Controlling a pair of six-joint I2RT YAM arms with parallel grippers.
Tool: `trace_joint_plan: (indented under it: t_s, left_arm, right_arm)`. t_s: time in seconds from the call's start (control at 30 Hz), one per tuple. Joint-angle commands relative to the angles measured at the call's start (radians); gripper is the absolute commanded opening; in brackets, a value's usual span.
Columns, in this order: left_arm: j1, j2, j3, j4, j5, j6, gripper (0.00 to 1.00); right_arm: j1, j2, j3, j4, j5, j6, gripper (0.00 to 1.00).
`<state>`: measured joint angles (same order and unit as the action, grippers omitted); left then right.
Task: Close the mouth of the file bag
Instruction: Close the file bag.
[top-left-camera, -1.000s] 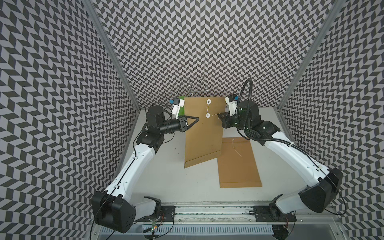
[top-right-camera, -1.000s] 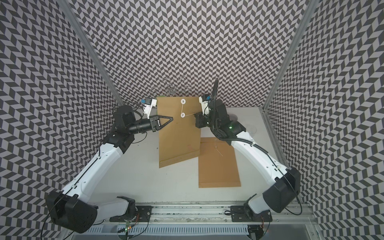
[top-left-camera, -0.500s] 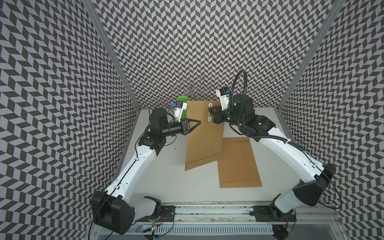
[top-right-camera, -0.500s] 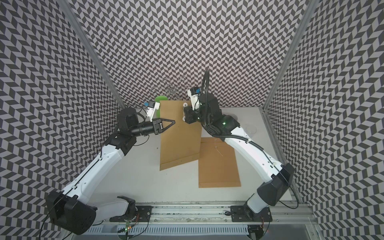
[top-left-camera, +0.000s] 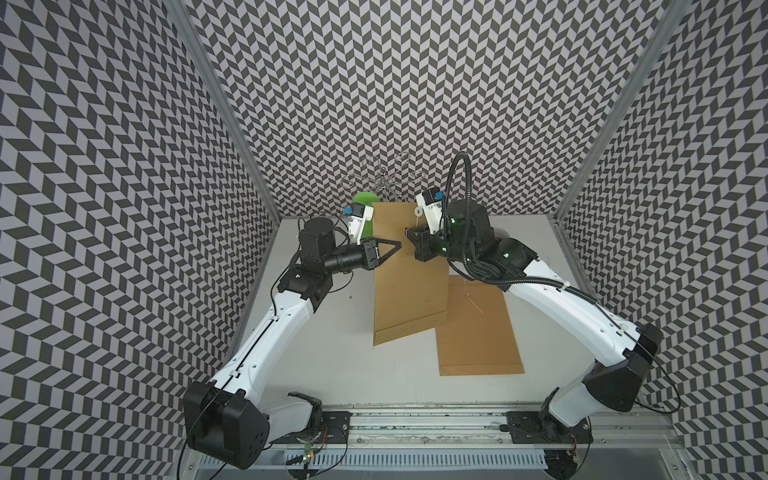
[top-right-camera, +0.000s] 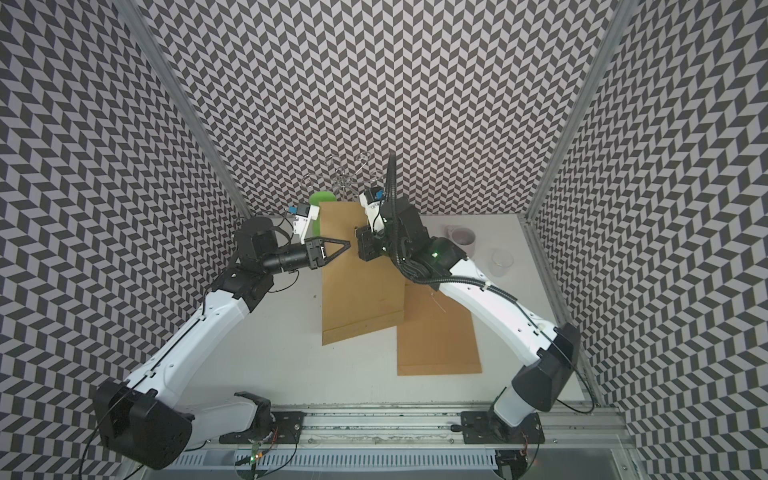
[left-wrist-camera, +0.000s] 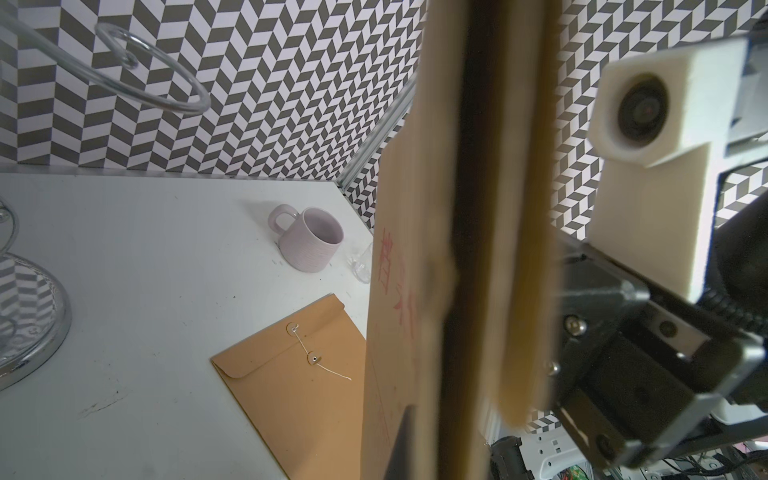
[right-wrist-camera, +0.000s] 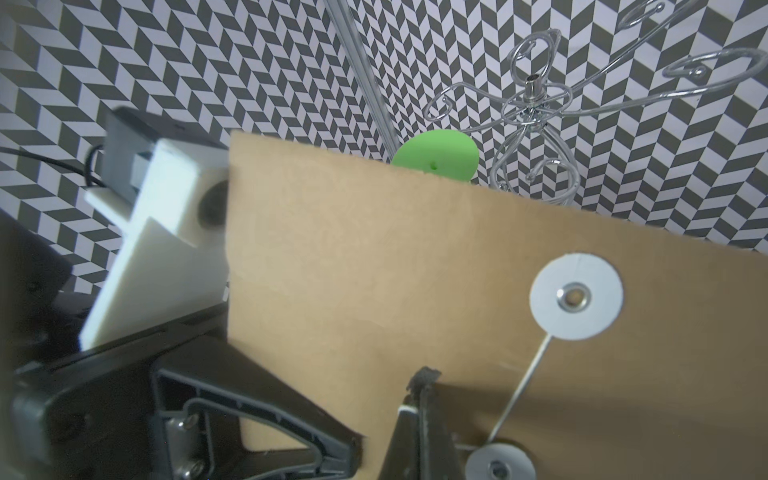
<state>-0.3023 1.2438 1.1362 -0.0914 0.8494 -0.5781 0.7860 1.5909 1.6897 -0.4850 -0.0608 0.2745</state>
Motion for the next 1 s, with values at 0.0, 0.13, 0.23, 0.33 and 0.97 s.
trace_joint_plan:
  t_s: [0.0, 0.13, 0.23, 0.33, 0.97]
  left_arm:
    - [0.006, 0.0, 0.053, 0.045, 0.012, 0.001, 0.0]
    - [0.022, 0.016, 0.09, 0.049, 0.007, 0.0, 0.0]
    - [0.028, 0.028, 0.113, 0.059, 0.005, -0.005, 0.0]
    - [0.028, 0.04, 0.13, 0.064, 0.009, -0.01, 0.0]
    - [0.082, 0.018, 0.163, 0.012, 0.006, 0.024, 0.0]
  right_arm:
    - [0.032, -0.039, -0.044, 0.042, -0.059, 0.021, 0.0]
    - [0.039, -0.062, -0.104, 0.039, -0.059, 0.027, 0.0]
    - [0.038, -0.086, -0.149, 0.049, -0.046, 0.029, 0.0]
    - [0.039, -0.092, -0.164, 0.048, -0.038, 0.029, 0.0]
    - [-0.021, -0.136, -0.291, 0.06, -0.055, 0.019, 0.11]
